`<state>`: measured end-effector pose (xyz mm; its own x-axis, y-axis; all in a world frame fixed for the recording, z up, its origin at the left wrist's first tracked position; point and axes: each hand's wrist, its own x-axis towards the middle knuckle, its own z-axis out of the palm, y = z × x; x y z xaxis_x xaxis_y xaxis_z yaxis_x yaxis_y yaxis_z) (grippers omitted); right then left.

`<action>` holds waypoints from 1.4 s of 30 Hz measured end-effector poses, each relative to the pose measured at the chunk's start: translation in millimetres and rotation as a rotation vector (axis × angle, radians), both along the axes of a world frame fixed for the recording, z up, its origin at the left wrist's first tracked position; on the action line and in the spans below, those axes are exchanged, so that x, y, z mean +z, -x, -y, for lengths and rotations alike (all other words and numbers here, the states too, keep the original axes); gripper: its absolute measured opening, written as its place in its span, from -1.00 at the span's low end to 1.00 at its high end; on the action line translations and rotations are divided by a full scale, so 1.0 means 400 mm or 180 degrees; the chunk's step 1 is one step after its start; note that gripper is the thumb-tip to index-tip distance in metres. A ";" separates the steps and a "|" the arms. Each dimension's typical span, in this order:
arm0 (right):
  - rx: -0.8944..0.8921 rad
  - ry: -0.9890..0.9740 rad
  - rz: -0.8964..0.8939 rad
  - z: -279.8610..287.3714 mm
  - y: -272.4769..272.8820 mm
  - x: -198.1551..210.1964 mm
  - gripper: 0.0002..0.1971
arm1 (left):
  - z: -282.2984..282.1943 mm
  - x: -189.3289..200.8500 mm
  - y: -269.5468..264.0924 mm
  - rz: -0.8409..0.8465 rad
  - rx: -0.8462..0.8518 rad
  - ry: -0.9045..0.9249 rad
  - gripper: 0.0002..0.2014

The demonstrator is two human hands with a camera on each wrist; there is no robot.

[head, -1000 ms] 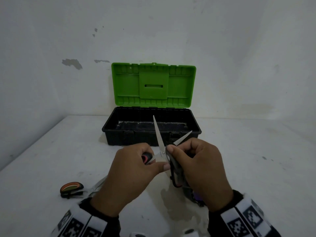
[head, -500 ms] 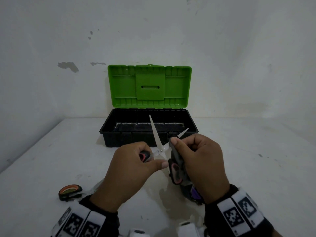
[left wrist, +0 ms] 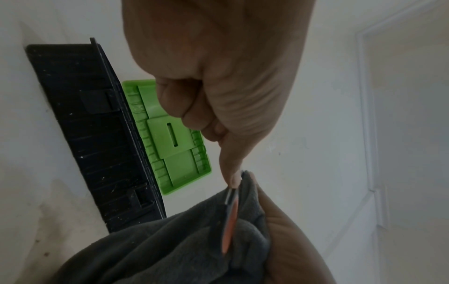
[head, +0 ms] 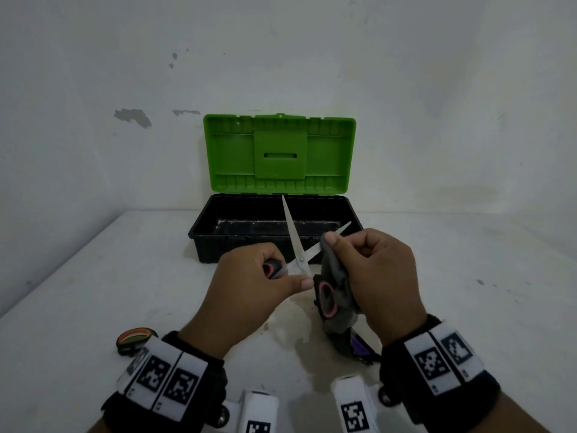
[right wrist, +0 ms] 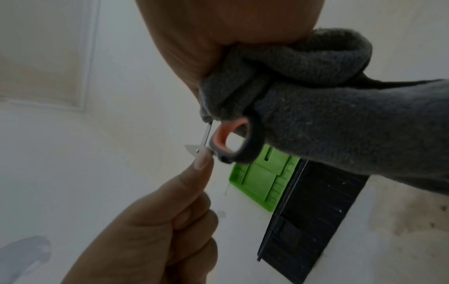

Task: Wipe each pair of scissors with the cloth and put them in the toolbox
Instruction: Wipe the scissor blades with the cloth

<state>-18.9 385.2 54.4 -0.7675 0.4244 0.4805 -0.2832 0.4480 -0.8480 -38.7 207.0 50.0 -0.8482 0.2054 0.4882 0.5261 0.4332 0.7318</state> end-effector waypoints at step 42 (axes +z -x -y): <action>0.0045 0.0344 -0.0248 0.000 0.012 0.041 -0.70 | 0.012 0.024 0.009 0.0159 -0.0168 -0.0393 -0.62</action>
<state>-23.6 385.1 71.0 -0.7358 0.4664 0.4910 -0.3557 0.3507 -0.8663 -42.2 202.3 59.5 -0.8617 0.1915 0.4700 0.5074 0.3110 0.8036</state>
